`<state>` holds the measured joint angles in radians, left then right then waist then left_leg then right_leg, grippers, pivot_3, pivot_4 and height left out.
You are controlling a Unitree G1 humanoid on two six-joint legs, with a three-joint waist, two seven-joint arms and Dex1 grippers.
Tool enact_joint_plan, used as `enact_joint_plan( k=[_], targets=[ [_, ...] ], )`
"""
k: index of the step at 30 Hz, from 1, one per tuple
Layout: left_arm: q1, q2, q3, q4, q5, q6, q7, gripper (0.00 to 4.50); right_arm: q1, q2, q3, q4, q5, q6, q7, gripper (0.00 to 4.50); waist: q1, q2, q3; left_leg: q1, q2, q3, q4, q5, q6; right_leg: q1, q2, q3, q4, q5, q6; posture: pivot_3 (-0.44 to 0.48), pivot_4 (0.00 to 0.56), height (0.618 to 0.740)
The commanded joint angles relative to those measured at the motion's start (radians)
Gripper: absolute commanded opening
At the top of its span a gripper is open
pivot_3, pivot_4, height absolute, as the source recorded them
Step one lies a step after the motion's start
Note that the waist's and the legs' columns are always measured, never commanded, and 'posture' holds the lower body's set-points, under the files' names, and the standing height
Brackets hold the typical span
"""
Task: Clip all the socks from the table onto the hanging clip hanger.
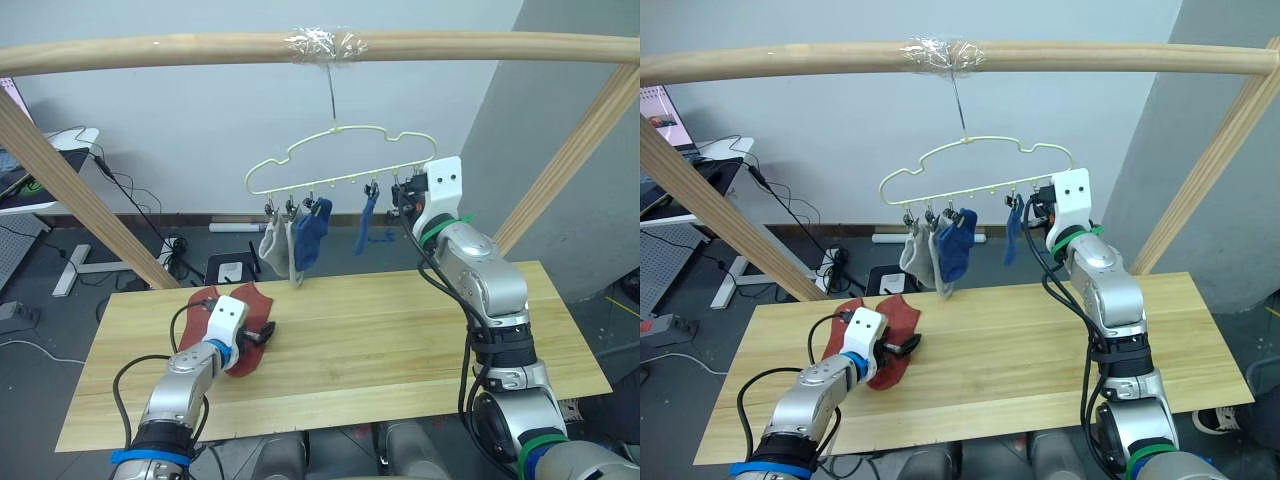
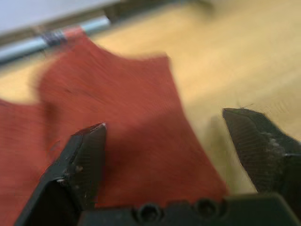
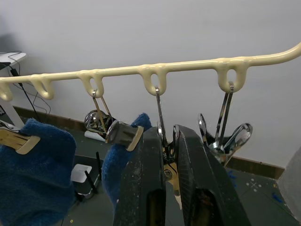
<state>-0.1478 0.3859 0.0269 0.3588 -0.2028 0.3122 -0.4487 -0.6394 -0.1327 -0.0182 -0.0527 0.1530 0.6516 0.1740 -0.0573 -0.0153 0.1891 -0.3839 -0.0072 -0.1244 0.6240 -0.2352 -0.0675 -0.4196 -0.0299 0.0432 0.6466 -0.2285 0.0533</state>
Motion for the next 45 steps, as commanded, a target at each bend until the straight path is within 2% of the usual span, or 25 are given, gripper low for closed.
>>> enact_joint_plan(
  k=[1,7,11,12,18,23,29,39,45],
  targets=[
    [0.001,0.010,-0.003,0.036,0.017,-0.021,-0.034,3.04,-0.006,-0.003,-0.018,-0.051,0.015,0.007,-0.003,0.04,0.000,0.000,0.000,0.000,0.000,0.000,0.000,0.000,0.000,0.000,0.000,0.000,0.000,0.000,0.000,-0.058,0.167,0.740],
    [0.034,0.002,-0.006,-0.016,0.009,-0.029,-0.078,1.37,-0.009,-0.009,-0.029,-0.044,0.021,0.011,-0.006,0.04,-0.002,0.000,0.000,0.000,0.000,0.001,0.001,0.000,0.000,0.000,0.000,0.000,0.000,0.000,0.000,-0.054,0.162,0.740],
    [0.085,-0.008,-0.007,-0.158,-0.007,-0.071,-0.105,0.19,-0.018,-0.015,-0.045,-0.043,0.034,0.027,-0.004,0.04,-0.001,0.000,0.000,0.000,0.000,0.000,0.000,0.000,0.000,0.000,0.000,0.000,0.000,0.000,0.000,-0.051,0.156,0.740],
    [0.096,-0.010,-0.006,-0.188,-0.011,-0.076,-0.109,0.02,-0.020,-0.016,-0.048,-0.045,0.038,0.033,-0.005,0.04,0.000,0.000,0.000,0.000,0.000,0.000,0.000,0.000,0.000,0.000,0.000,0.000,0.000,0.000,0.000,-0.052,0.154,0.740],
    [0.173,-0.032,-0.003,-0.451,-0.091,0.030,-0.124,0.02,-0.047,-0.011,-0.120,-0.061,0.114,0.147,-0.017,0.04,0.001,0.000,0.000,-0.001,0.000,0.000,0.001,0.000,0.000,0.000,0.000,0.000,0.000,0.001,0.000,-0.052,0.146,0.740],
    [0.178,-0.026,0.017,-0.470,-0.068,0.028,-0.090,0.02,-0.053,-0.021,-0.133,-0.059,0.125,0.168,-0.026,0.04,0.000,0.000,0.000,0.000,0.000,0.001,0.000,0.000,0.000,0.000,0.000,0.001,0.000,0.000,0.000,-0.047,0.142,0.740],
    [0.118,-0.024,0.017,-0.310,-0.003,-0.003,-0.037,1.34,-0.051,-0.014,-0.124,-0.060,0.126,0.169,-0.029,0.04,0.002,0.000,0.000,0.000,0.000,0.001,0.001,0.000,0.000,0.000,0.000,0.001,0.000,0.001,0.000,-0.051,0.139,0.740],
    [-0.050,-0.065,-0.003,-0.053,0.061,-0.004,0.021,4.42,-0.060,-0.020,-0.119,-0.052,0.127,0.172,-0.036,0.04,0.001,0.000,-0.001,-0.001,0.000,0.001,0.001,0.000,0.000,0.000,0.000,0.000,0.000,0.001,0.000,-0.071,0.148,0.740],
    [-0.112,-0.065,-0.024,0.061,0.105,0.033,0.036,4.49,-0.068,-0.017,-0.119,-0.048,0.126,0.171,-0.042,0.04,0.000,0.000,-0.001,0.000,0.000,0.001,0.001,0.000,0.000,0.000,0.000,0.000,0.000,0.001,0.000,-0.079,0.153,0.740]
  ],
)
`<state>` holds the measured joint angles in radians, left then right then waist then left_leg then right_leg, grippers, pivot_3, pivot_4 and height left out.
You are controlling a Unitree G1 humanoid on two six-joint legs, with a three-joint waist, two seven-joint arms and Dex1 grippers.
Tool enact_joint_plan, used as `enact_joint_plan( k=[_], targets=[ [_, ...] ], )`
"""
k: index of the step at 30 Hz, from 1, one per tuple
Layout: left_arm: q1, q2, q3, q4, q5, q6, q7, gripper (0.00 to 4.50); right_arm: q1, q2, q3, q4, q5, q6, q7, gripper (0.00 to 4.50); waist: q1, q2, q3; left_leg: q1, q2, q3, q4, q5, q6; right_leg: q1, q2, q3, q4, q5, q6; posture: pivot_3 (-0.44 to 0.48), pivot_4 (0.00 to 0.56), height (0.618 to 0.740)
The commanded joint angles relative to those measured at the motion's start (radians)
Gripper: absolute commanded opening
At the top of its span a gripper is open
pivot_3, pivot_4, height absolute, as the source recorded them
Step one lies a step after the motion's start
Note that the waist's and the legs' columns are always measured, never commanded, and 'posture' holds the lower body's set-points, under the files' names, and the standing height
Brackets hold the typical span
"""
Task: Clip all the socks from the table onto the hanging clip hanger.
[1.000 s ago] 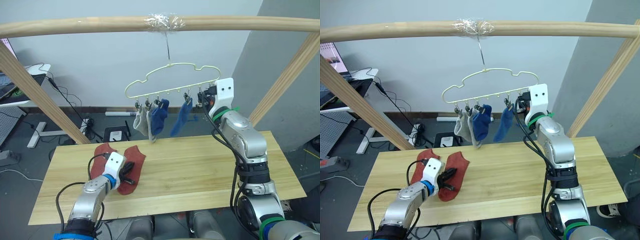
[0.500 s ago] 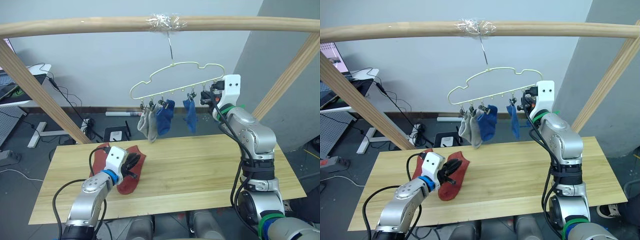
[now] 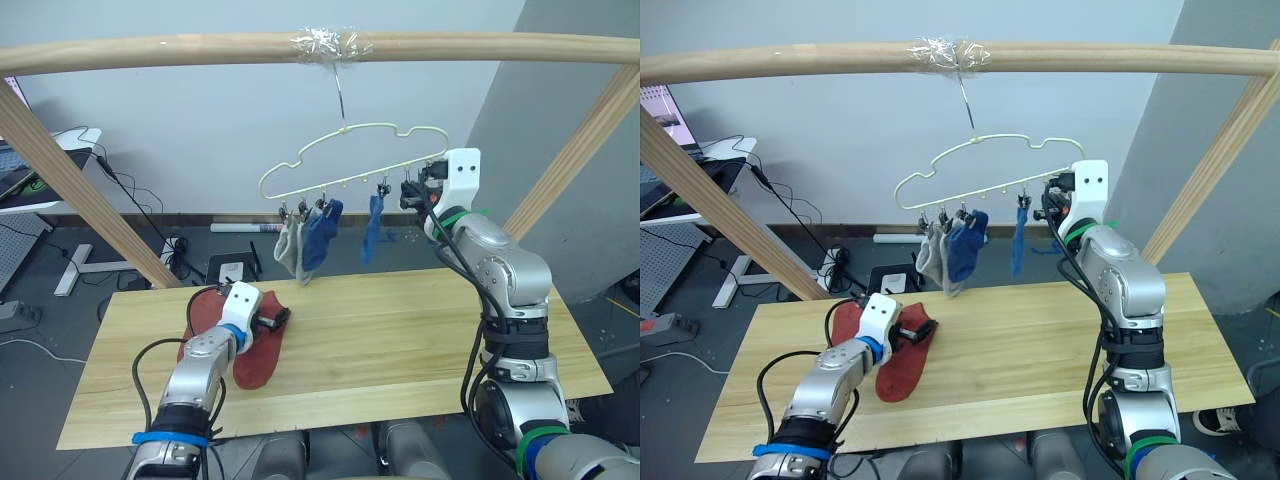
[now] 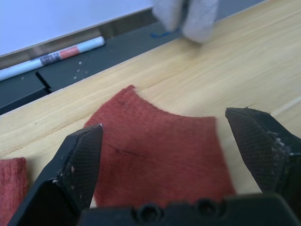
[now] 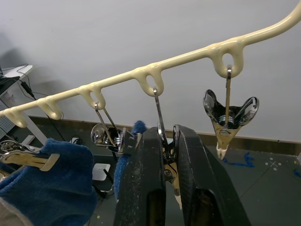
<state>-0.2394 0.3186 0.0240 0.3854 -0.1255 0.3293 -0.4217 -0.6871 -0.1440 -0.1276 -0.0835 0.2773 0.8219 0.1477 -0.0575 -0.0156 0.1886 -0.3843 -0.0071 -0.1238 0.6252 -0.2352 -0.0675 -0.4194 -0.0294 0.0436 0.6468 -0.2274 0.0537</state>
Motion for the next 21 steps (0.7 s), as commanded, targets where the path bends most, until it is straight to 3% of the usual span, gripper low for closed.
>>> enact_joint_plan(
  k=[1,8,11,21],
  targets=[
    [-0.025,0.003,-0.028,0.053,0.039,0.018,0.008,4.49,-0.022,-0.004,-0.009,-0.016,0.002,0.001,-0.018,0.04,0.000,0.000,0.000,0.000,0.000,0.000,0.000,0.000,0.000,0.000,0.000,0.000,0.000,0.000,0.000,-0.082,0.154,0.740],
    [-0.012,0.024,-0.089,0.089,0.107,-0.009,-0.022,4.49,-0.025,0.002,-0.010,-0.016,0.006,0.001,-0.028,0.04,0.000,0.001,-0.001,0.001,0.000,0.000,0.000,0.000,0.000,0.001,0.000,0.000,0.001,0.000,0.000,-0.080,0.158,0.740],
    [0.002,0.028,-0.089,0.074,0.104,-0.027,-0.037,3.92,-0.026,0.003,-0.009,-0.013,0.005,-0.003,-0.030,0.04,0.000,0.001,-0.001,0.002,0.000,0.000,0.000,0.000,0.000,0.001,0.000,0.000,0.001,0.000,0.000,-0.082,0.157,0.740],
    [0.049,0.003,-0.068,-0.030,0.052,-0.045,-0.073,1.35,-0.023,-0.010,-0.015,0.006,0.004,-0.014,-0.021,0.04,0.000,0.001,-0.001,0.001,0.000,0.000,0.000,0.000,0.000,0.001,0.000,0.000,0.001,0.000,0.000,-0.071,0.154,0.740]
  ],
)
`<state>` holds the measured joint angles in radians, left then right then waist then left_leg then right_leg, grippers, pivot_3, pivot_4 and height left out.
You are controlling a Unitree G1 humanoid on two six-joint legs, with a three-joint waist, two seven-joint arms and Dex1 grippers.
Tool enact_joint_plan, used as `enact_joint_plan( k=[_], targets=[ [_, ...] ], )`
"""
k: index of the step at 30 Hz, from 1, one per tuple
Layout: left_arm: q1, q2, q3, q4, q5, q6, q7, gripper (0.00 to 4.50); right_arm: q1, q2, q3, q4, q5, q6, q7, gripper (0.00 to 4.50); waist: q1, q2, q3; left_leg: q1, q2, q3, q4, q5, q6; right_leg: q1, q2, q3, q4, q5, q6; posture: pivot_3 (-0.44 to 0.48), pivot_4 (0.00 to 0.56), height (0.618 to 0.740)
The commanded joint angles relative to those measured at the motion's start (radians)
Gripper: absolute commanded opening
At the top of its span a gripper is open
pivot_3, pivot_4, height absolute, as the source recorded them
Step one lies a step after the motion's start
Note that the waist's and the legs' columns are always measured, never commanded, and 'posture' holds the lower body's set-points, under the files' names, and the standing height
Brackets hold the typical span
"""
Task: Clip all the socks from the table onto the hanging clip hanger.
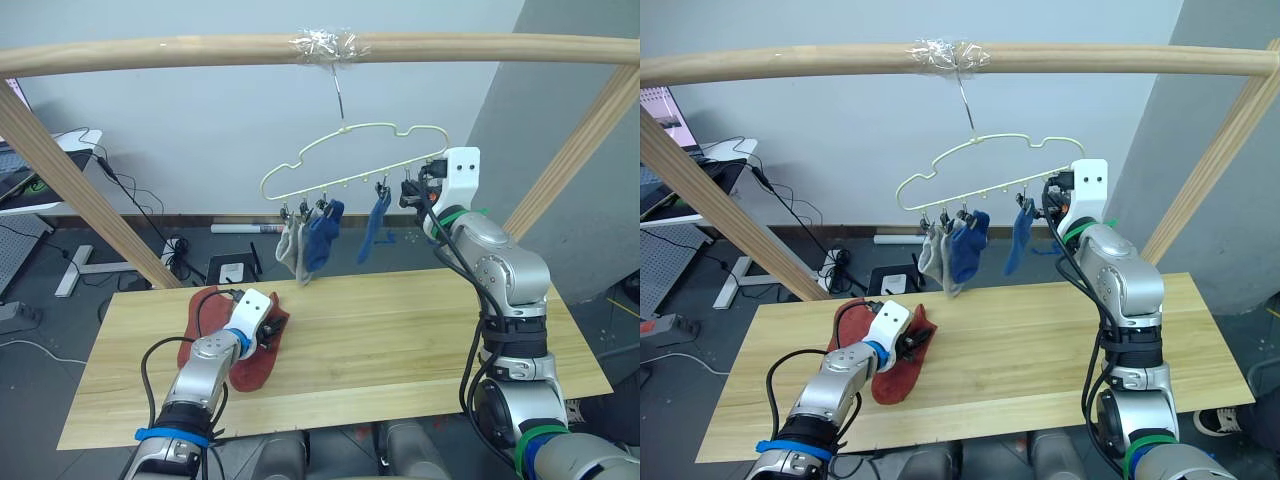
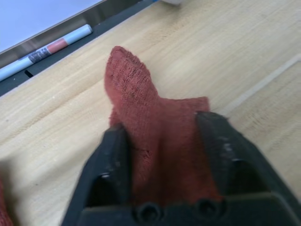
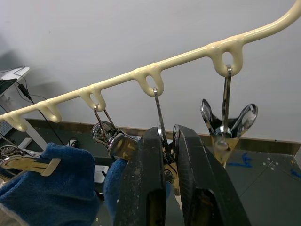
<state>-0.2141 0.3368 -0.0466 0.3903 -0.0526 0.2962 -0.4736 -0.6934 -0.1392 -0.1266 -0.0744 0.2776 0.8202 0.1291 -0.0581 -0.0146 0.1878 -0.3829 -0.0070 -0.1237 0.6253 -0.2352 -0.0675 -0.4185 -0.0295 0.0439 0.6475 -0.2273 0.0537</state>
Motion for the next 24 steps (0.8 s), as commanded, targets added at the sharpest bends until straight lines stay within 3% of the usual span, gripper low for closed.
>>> enact_joint_plan(
  k=[1,4,5,15,24],
  targets=[
    [0.028,-0.022,0.003,-0.047,-0.029,-0.020,-0.026,1.03,-0.017,-0.017,-0.016,0.001,0.003,-0.014,-0.001,0.04,0.001,0.000,0.000,0.000,0.000,0.000,0.000,0.000,0.000,0.000,0.000,0.000,0.000,0.000,0.000,-0.071,0.155,0.740],
    [0.043,-0.060,0.013,-0.120,-0.079,-0.055,-0.058,0.14,-0.018,-0.027,-0.018,0.012,0.003,-0.019,0.005,0.04,0.002,0.000,0.000,-0.001,0.000,0.000,0.000,0.000,0.000,0.000,0.000,0.000,0.000,0.000,0.000,-0.075,0.154,0.740],
    [0.049,-0.073,0.016,-0.155,-0.097,-0.061,-0.069,0.04,-0.020,-0.032,-0.020,0.013,0.005,-0.016,0.008,0.04,0.002,0.000,0.000,-0.001,0.000,0.000,0.000,0.000,0.000,0.000,0.000,0.000,-0.001,0.000,0.000,-0.076,0.154,0.740],
    [0.017,-0.203,-0.009,-0.392,-0.250,-0.117,-0.156,0.04,-0.073,-0.032,-0.109,-0.029,0.113,0.182,-0.016,0.04,0.002,0.000,0.000,-0.002,0.000,0.000,0.001,0.000,0.000,0.000,0.000,0.000,-0.001,0.000,0.000,-0.092,0.146,0.740],
    [-0.062,-0.301,-0.107,-0.324,-0.251,-0.113,-0.189,0.04,-0.157,0.039,-0.287,-0.110,0.253,0.491,-0.123,0.04,-0.003,0.000,0.000,-0.002,0.000,0.000,0.002,0.000,0.000,0.000,0.001,0.000,-0.001,0.000,0.000,-0.135,0.134,0.740]
  ],
)
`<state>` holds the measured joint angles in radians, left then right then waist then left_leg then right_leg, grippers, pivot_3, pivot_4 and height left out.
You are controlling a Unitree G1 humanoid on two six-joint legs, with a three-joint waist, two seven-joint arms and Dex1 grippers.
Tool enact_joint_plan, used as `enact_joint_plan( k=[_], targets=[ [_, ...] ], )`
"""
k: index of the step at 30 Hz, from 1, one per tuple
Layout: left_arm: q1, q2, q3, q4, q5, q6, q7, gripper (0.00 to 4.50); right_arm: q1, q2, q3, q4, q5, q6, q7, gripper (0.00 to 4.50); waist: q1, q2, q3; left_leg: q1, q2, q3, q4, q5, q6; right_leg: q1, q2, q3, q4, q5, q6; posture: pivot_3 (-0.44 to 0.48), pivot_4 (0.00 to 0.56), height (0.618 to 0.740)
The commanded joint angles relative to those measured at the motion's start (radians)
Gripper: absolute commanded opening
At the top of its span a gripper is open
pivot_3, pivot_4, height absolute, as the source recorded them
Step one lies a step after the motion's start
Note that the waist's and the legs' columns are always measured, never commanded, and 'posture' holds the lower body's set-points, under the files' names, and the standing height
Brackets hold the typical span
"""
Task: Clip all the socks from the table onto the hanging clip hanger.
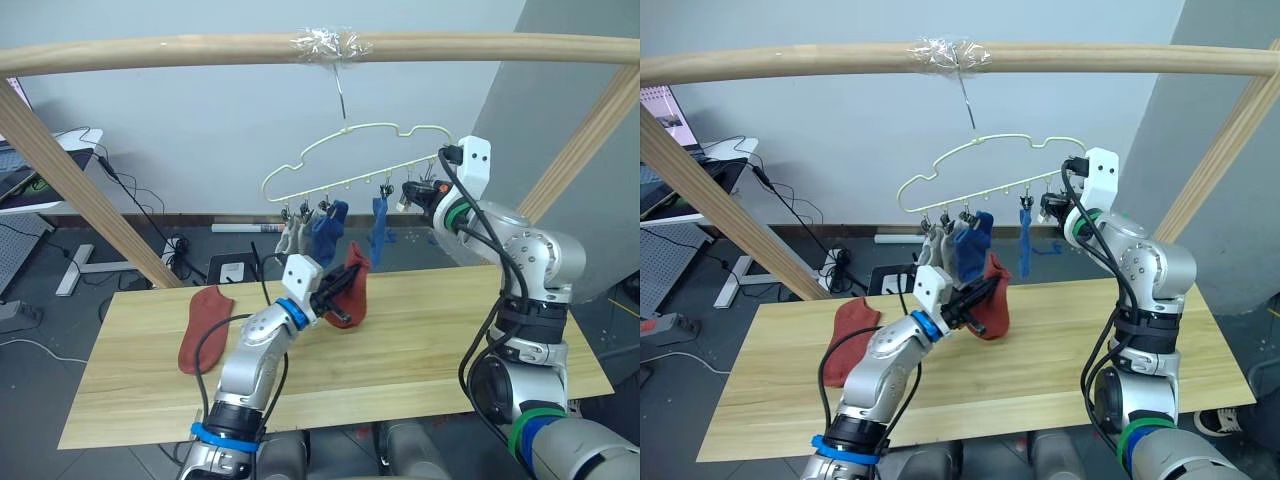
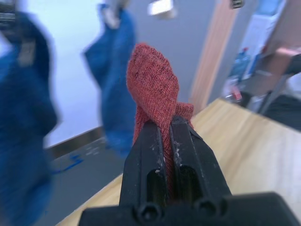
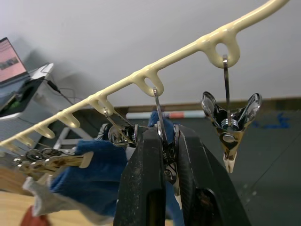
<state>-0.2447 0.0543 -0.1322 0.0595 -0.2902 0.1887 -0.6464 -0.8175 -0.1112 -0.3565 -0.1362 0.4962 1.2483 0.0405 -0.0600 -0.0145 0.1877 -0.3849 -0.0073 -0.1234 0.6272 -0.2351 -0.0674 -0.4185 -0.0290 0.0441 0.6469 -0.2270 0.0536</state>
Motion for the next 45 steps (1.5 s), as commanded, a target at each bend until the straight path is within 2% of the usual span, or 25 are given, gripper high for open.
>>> enact_joint_plan(
  k=[1,6,17,42,43,45],
  targets=[
    [-0.046,-0.029,-0.026,0.022,-0.014,0.003,-0.016,0.04,-0.040,0.023,-0.077,-0.058,0.044,0.092,-0.045,0.04,-0.001,0.000,0.000,0.000,0.000,0.000,0.000,0.000,0.000,0.000,0.000,0.000,0.000,0.000,0.000,-0.138,0.133,0.740],
    [-0.126,-0.051,-0.037,0.112,-0.010,0.029,-0.029,0.04,-0.061,0.055,-0.125,-0.100,0.062,0.188,-0.075,0.04,-0.016,0.001,-0.001,-0.001,0.000,0.000,0.000,0.000,0.000,0.000,0.000,0.000,0.000,0.000,0.000,-0.154,0.128,0.740],
    [-0.302,-0.078,-0.017,0.282,0.003,-0.003,-0.043,0.04,-0.048,0.064,-0.121,-0.145,0.056,0.235,-0.073,0.04,-0.036,0.002,-0.001,-0.001,0.000,0.000,0.000,0.000,0.000,0.000,0.001,0.000,0.000,0.000,0.000,-0.164,0.125,0.740],
    [-0.394,-0.109,0.032,0.318,-0.006,-0.024,-0.023,0.04,0.004,0.041,-0.047,-0.151,0.044,0.199,-0.044,0.04,-0.040,0.002,-0.001,-0.001,0.000,0.000,0.001,0.000,0.000,0.000,0.001,0.000,0.000,0.000,0.001,-0.151,0.128,0.740],
    [-0.396,-0.109,0.033,0.320,-0.006,-0.025,-0.023,0.00,0.006,0.039,-0.045,-0.150,0.044,0.197,-0.042,0.75,-0.040,0.002,-0.001,-0.001,0.000,0.000,0.001,0.000,0.000,0.000,0.001,0.000,0.000,0.000,0.001,-0.152,0.128,0.740],
    [-0.397,-0.107,0.037,0.319,-0.008,-0.024,-0.022,0.00,0.011,0.038,-0.046,-0.153,0.046,0.194,-0.034,1.37,-0.040,0.002,-0.001,-0.001,0.000,0.000,0.001,0.000,0.000,0.000,0.001,0.000,0.000,0.000,0.001,-0.152,0.128,0.740]
  ],
)
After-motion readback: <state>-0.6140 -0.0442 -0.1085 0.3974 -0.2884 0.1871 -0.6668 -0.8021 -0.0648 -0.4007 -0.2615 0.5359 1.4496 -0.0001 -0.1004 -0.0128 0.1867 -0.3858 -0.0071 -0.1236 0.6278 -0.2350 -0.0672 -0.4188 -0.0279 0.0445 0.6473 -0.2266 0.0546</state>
